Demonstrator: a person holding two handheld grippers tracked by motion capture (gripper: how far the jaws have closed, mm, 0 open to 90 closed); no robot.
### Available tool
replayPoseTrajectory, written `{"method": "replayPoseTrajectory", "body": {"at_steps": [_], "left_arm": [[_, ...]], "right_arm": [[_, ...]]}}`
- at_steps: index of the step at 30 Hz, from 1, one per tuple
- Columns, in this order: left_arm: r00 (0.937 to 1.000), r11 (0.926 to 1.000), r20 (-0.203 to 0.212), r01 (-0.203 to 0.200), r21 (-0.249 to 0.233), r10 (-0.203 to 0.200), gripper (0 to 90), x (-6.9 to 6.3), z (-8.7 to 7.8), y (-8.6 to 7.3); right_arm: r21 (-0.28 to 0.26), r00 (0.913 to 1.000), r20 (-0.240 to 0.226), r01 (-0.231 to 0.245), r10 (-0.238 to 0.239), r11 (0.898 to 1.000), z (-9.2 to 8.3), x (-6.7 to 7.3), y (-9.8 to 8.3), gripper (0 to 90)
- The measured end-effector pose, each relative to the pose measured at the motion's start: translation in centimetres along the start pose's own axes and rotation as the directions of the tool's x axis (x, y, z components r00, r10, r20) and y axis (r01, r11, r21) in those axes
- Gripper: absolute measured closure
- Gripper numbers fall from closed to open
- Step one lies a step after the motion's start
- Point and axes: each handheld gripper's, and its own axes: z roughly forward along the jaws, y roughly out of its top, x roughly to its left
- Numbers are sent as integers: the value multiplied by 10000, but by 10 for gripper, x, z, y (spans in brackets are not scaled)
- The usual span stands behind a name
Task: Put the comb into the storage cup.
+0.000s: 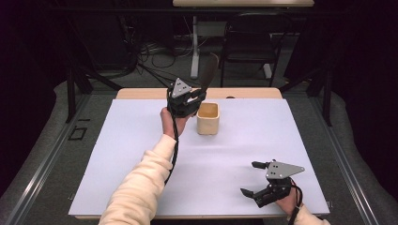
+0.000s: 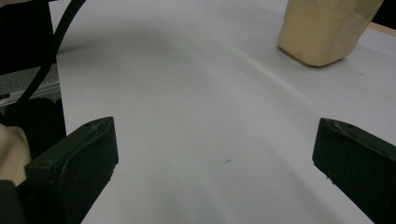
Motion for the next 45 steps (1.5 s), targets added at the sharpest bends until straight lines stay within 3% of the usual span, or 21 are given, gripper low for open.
{"method": "replayPoseTrajectory", "body": {"at_steps": [30, 37, 45], "left_arm": [[9998, 9990, -97, -172, -416, 168, 720, -3, 24, 3], [9997, 9981, -203, -119, -600, 107, 720, -1, 27, 1], [10000, 9982, -51, 42, -606, -45, 720, 0, 34, -3]], "right_arm": [[0, 9999, -37, -109, 109, 9999, 0, -1, 0, 0], [-15, 9999, -31, -123, 123, 9999, 0, -1, 0, 0], [-6, 9999, -53, -116, 116, 9999, 0, -1, 0, 0]]}}
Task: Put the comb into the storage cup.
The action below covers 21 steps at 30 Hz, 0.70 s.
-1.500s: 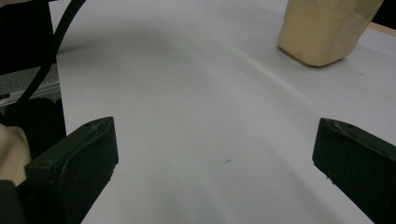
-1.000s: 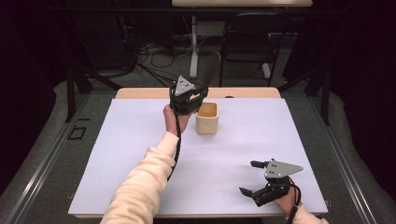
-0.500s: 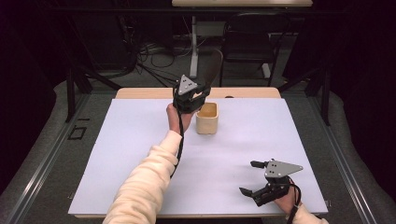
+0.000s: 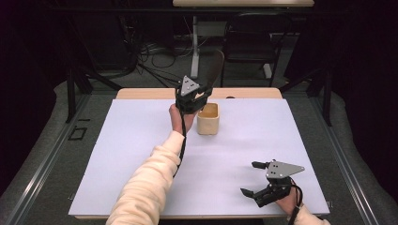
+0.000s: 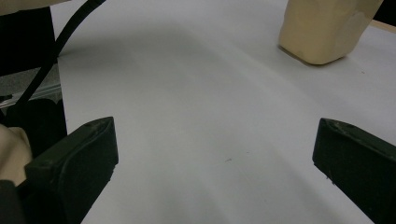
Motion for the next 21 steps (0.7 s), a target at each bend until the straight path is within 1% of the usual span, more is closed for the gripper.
{"method": "replayPoseTrajectory", "body": {"at_steps": [6, 21], "left_arm": [[10000, 10000, -20, 3, 60, -3, 720, 0, 3, -2], [9999, 9999, 158, -21, 133, 19, 720, -1, 10, -6]], "right_arm": [[19, 10000, 5, 10, -10, 10000, 0, 0, 0, 0], [13, 10000, -7, 6, -6, 10000, 0, 0, 0, 0]]}}
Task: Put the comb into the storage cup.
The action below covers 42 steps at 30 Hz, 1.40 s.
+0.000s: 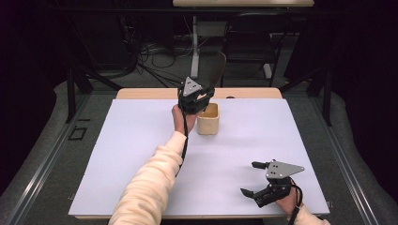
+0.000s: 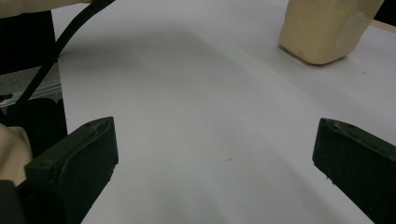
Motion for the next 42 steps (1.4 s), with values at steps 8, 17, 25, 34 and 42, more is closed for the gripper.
{"method": "replayPoseTrajectory", "body": {"at_steps": [8, 17, 25, 34, 42], "left_arm": [[9998, 9999, 204, 13, 120, -16, 720, 0, 4, -3], [9995, 9998, 322, -37, 197, 31, 720, -1, 7, -6], [9992, 9993, 400, -33, 385, 17, 719, 0, 9, -8], [9992, 9978, 387, -54, 666, 28, 719, 2, 11, -13], [9992, 9956, 397, -16, 942, -21, 718, 3, 14, -16]], "right_arm": [[42, 10000, 10, 3, -3, 10000, 0, 0, 0, 0], [41, 10000, 6, 3, -3, 10000, 0, 0, 0, 0], [47, 10000, 0, 2, -2, 10000, 0, 0, 0, 0], [37, 10000, -10, 24, -24, 10000, 0, 0, 0, 0], [30, 10000, -12, 25, -25, 10000, 0, 0, 0, 0]]}}
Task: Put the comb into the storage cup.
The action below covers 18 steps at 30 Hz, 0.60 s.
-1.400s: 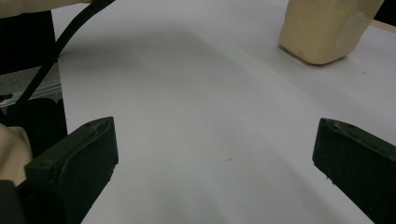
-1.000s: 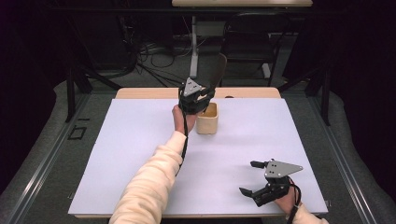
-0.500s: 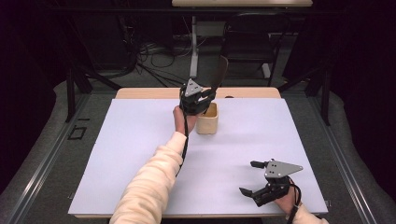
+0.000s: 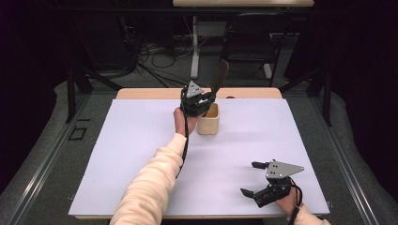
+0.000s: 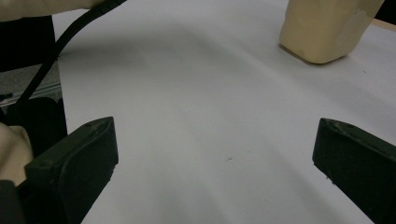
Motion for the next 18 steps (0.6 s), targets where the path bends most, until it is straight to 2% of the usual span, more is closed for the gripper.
{"method": "replayPoseTrajectory", "body": {"at_steps": [18], "left_arm": [[9998, 9987, -57, -175, 477, 177, 717, -1, 4, -5]], "right_arm": [[14, 10000, 19, 7, -7, 10000, 0, 0, 0, 0]]}}
